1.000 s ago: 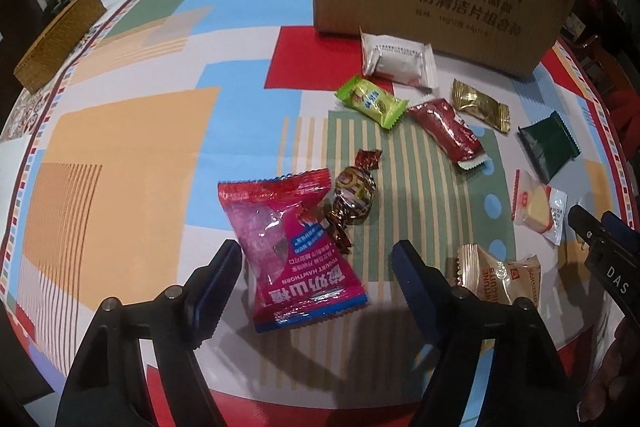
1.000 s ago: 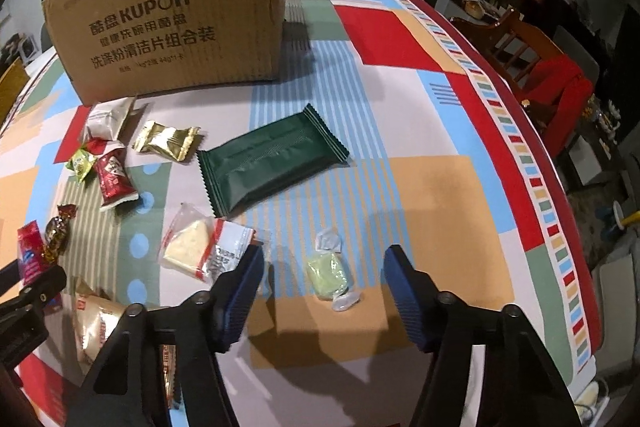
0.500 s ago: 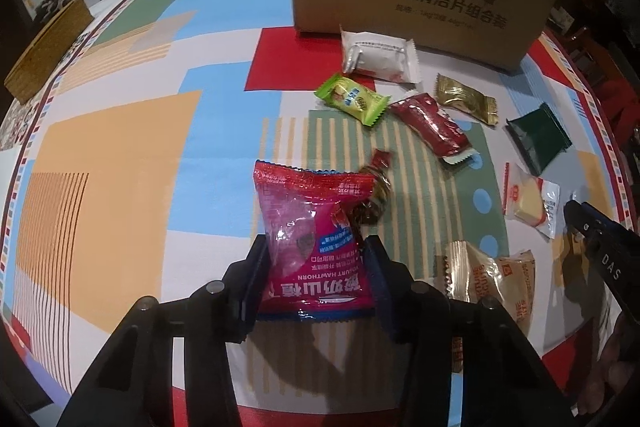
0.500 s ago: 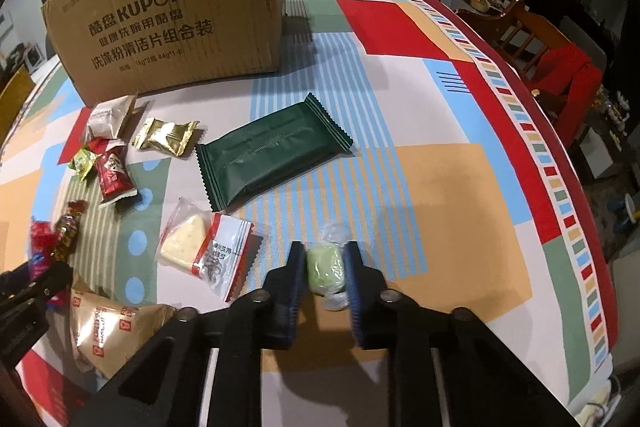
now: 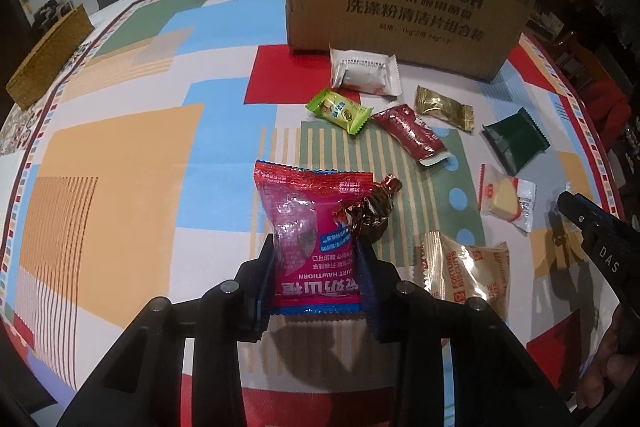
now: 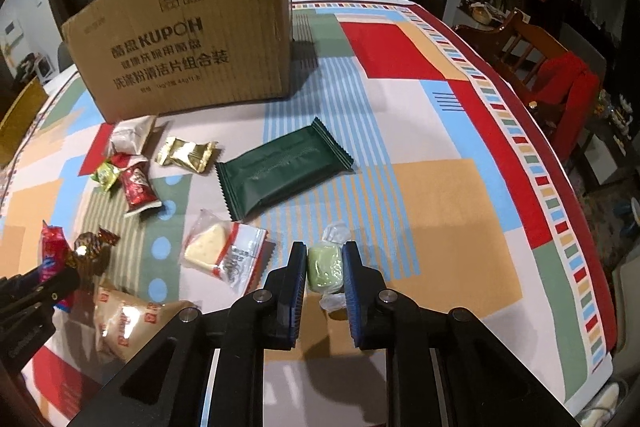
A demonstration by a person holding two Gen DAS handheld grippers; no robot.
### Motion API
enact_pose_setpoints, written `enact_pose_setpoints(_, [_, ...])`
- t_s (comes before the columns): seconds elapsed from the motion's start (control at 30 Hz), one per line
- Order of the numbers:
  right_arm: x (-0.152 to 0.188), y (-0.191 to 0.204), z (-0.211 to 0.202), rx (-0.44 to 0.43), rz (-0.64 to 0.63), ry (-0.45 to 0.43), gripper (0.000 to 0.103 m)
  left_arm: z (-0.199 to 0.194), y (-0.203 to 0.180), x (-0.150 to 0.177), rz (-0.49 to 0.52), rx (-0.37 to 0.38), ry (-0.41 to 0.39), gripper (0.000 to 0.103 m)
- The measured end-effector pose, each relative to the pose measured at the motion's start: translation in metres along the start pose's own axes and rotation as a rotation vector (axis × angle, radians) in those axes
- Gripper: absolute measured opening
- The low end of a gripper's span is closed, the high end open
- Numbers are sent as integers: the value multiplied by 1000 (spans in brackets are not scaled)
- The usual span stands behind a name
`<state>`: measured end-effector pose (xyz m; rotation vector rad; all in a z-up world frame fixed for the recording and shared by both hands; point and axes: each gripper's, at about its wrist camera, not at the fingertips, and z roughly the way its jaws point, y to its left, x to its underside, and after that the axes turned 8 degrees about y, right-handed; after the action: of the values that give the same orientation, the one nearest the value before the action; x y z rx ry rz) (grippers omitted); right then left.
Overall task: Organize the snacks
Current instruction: 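Lift the pink candy bag with the left tool while the right tool grips a pale green candy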
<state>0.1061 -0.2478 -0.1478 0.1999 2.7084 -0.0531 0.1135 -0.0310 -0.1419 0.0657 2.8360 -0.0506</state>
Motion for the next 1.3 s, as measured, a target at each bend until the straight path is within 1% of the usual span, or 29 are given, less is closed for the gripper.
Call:
enact_pose_setpoints(0.67, [0, 3, -40, -27, -13, -92, 20, -42, 6, 5, -7, 16, -92, 36])
enact_pose_setpoints(1.0, [-5, 5, -56, -34, -19, -125, 20, -60, 6, -1, 3, 17, -129, 35])
enact_pose_setpoints(1.3, [-19, 9, -74, -32, -32, -170, 20, -76, 8, -11, 16, 14, -177, 35])
